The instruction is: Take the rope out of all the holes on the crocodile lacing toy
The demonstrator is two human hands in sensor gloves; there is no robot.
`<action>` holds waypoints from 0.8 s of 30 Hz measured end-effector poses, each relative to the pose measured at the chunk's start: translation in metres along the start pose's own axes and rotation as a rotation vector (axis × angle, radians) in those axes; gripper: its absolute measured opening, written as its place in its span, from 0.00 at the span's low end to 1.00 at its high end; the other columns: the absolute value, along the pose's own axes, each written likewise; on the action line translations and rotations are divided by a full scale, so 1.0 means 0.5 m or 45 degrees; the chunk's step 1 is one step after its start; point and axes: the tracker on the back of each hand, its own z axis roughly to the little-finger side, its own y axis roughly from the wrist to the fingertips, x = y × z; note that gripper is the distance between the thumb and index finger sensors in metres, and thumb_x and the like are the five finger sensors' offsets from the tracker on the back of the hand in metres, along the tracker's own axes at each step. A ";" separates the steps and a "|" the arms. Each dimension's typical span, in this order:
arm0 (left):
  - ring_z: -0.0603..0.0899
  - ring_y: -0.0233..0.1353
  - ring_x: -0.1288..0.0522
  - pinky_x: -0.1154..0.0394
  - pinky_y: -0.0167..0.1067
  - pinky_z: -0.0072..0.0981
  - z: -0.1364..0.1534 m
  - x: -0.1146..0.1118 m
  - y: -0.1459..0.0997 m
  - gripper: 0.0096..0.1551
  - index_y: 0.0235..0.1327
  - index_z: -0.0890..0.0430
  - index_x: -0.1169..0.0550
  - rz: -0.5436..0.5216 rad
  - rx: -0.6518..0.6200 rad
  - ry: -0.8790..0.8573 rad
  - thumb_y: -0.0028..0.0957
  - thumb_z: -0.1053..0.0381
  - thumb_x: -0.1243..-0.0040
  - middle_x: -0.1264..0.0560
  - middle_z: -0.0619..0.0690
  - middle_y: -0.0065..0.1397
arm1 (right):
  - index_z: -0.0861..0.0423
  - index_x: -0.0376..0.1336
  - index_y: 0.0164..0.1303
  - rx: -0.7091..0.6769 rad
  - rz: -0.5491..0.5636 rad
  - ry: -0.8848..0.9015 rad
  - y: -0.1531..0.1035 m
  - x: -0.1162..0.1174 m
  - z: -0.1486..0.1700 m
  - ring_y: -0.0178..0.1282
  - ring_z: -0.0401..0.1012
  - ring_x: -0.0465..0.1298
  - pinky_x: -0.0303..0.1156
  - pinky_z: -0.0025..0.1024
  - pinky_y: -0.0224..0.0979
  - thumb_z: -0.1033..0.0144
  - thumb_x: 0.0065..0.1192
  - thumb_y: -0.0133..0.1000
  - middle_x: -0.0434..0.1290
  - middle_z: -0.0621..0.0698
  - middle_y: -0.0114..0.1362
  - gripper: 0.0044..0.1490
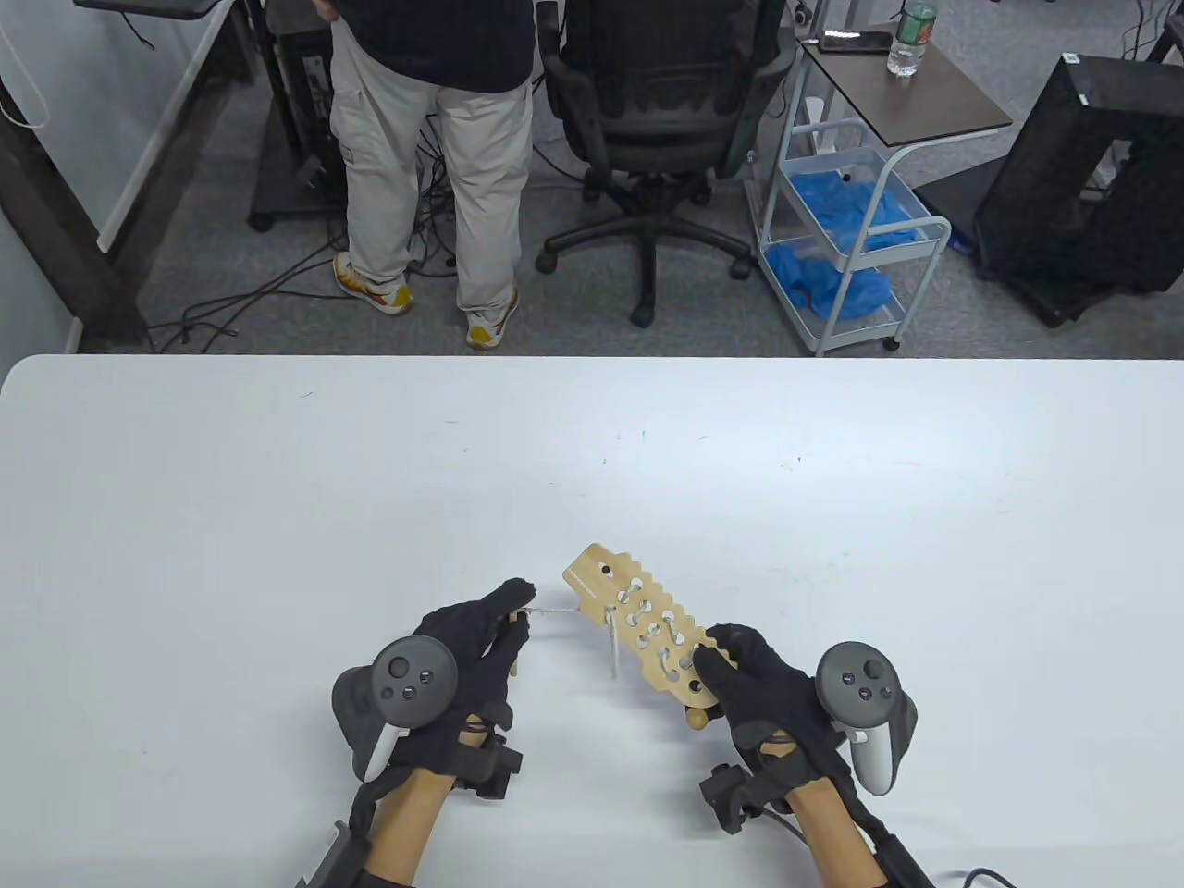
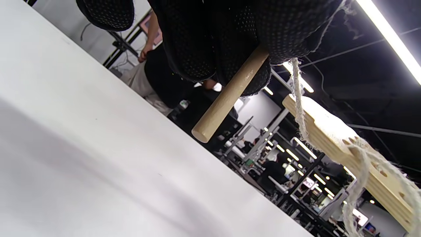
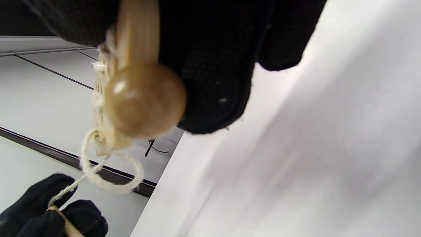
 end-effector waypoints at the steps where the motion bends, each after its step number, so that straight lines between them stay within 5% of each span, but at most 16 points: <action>1: 0.52 0.67 0.21 0.34 0.73 0.67 0.002 0.000 0.001 0.27 0.66 0.31 0.24 -0.003 0.007 0.009 0.51 0.44 0.37 0.15 0.37 0.61 | 0.51 0.66 0.59 0.006 0.012 -0.013 0.001 -0.003 0.003 0.40 0.44 0.88 0.76 0.52 0.63 0.51 0.63 0.50 0.82 0.51 0.49 0.29; 24: 0.49 0.59 0.18 0.23 0.63 0.51 0.027 0.025 0.009 0.25 0.61 0.33 0.21 -0.090 0.092 0.104 0.48 0.46 0.34 0.14 0.38 0.58 | 0.52 0.66 0.58 0.166 0.184 0.000 0.013 -0.048 0.036 0.39 0.45 0.88 0.76 0.52 0.62 0.51 0.63 0.50 0.82 0.52 0.49 0.29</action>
